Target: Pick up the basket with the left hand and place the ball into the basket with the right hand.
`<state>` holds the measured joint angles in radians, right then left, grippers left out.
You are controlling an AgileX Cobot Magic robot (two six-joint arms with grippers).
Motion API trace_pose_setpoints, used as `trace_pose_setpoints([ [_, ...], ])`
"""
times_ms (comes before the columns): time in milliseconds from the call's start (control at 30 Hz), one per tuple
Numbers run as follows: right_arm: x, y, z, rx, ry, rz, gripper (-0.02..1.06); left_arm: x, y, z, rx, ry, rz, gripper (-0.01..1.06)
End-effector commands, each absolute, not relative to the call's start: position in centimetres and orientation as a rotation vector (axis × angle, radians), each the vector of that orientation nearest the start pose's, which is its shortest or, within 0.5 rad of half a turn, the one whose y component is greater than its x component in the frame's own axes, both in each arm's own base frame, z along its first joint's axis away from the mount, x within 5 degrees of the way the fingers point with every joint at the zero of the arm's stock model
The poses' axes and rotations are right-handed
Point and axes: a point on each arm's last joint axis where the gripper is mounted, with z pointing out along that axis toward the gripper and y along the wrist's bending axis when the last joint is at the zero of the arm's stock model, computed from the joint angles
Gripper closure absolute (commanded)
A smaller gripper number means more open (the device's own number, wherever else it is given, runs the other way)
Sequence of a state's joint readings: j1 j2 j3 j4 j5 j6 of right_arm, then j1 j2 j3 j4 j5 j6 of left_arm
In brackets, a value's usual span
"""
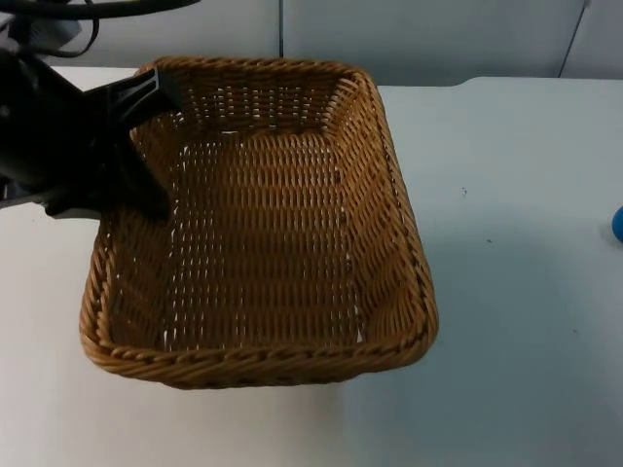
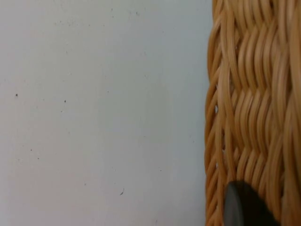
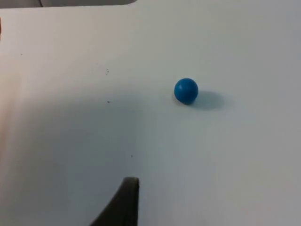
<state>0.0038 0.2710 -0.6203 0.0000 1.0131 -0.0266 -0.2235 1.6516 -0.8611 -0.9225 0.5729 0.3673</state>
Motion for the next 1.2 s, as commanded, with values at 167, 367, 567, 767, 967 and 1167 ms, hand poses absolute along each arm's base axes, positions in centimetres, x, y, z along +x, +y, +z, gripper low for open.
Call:
trace_pose_setpoints([
  [167,9.4,0.0,34.0,-0.053,2.159,-0.031,0.05,28.7,-10.8,18.9,-0.183,2.699,-0.861,1.05],
  [367,15.8,0.2,33.7,-0.036,2.247,0.018,0.05,28.7,-10.8,18.9,-0.175,2.698,-0.859,1.05],
  [567,22.2,0.3,31.1,-0.019,2.365,0.04,0.06,28.6,-10.8,18.9,-0.157,2.705,-0.865,1.05],
  [767,28.3,0.2,27.7,-0.087,2.544,0.014,0.08,28.6,-10.8,19.0,-0.16,2.704,-0.867,1.05],
  [967,31.7,0.0,26.5,-0.168,2.579,-0.036,0.08,28.6,-10.9,19.0,-0.157,2.708,-0.873,1.05],
  [1167,35.4,-0.2,24.1,-0.204,2.672,-0.073,0.08,28.5,-10.9,19.0,-0.153,2.713,-0.879,1.05],
])
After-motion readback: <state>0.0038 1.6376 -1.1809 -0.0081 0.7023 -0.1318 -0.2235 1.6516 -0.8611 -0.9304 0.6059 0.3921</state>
